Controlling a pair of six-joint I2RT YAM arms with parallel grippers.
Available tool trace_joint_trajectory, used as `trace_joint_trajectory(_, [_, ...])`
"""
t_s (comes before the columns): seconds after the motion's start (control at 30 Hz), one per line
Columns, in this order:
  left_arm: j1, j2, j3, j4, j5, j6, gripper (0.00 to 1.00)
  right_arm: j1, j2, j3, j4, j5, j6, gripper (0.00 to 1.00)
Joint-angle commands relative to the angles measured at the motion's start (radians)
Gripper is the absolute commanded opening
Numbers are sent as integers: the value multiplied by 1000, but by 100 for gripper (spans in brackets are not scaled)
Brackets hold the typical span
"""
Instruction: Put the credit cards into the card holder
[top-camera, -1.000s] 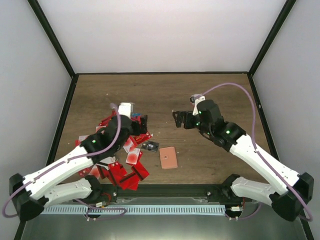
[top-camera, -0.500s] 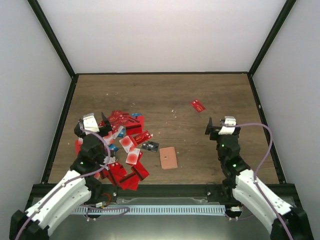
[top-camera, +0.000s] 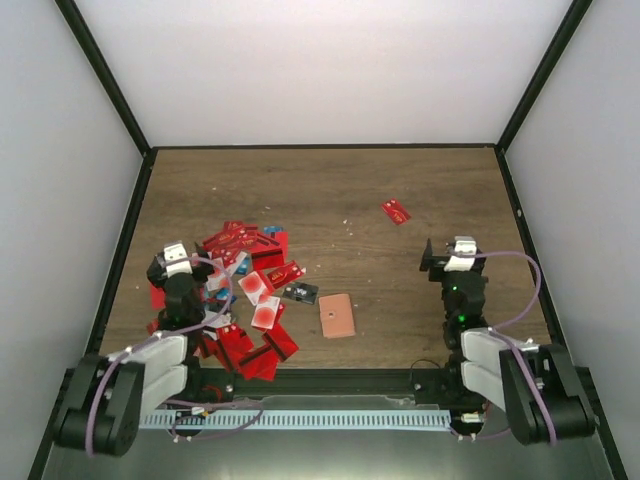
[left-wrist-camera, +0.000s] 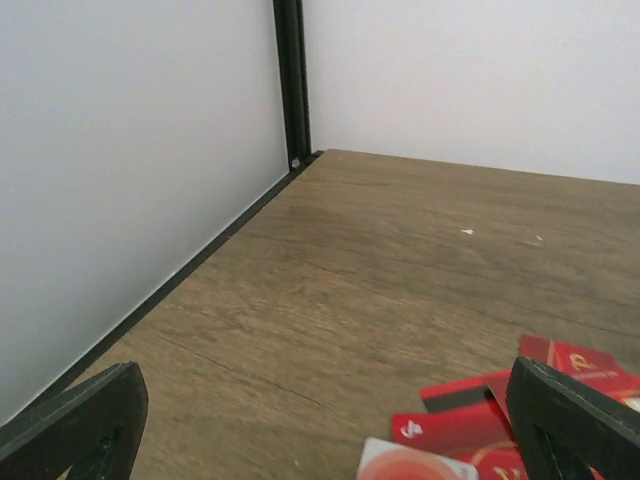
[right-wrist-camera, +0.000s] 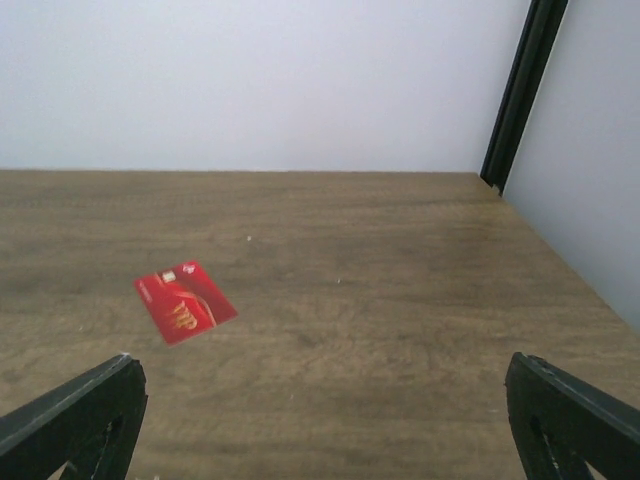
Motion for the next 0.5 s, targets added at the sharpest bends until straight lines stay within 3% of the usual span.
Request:
trace_joint_trajectory(0.0, [128, 175, 53, 266, 226, -57, 100, -171, 123, 30, 257, -270, 89, 100])
trace_joint_trajectory(0.1, [187, 294, 78, 389, 314, -75, 100, -206, 242, 60, 381, -397, 124, 100])
trace_joint_trajectory(0.17, [208, 318, 117, 347, 355, -63, 100, -205, 295, 81, 391, -437, 89, 100])
trace_joint_trajectory(0.3, [246, 436, 137, 451, 406, -45, 100, -215, 535, 84, 671, -451, 96, 100])
trace_joint_trajectory(0.37, [273, 613, 100, 701, 482, -45, 100, -214, 471, 159, 413, -475, 75, 100])
trace_joint_trajectory(0.4, [274, 648, 75, 817, 503, -33, 100, -214, 501, 171, 434, -458, 90, 100])
trace_joint_trajectory(0.43, [274, 610, 73, 742, 487, -47, 100, -214, 522, 182, 459, -444, 99, 100])
trace_joint_trajectory(0.47, [274, 558, 96, 618, 465, -60, 100, -214, 499, 200, 383, -447, 95, 100])
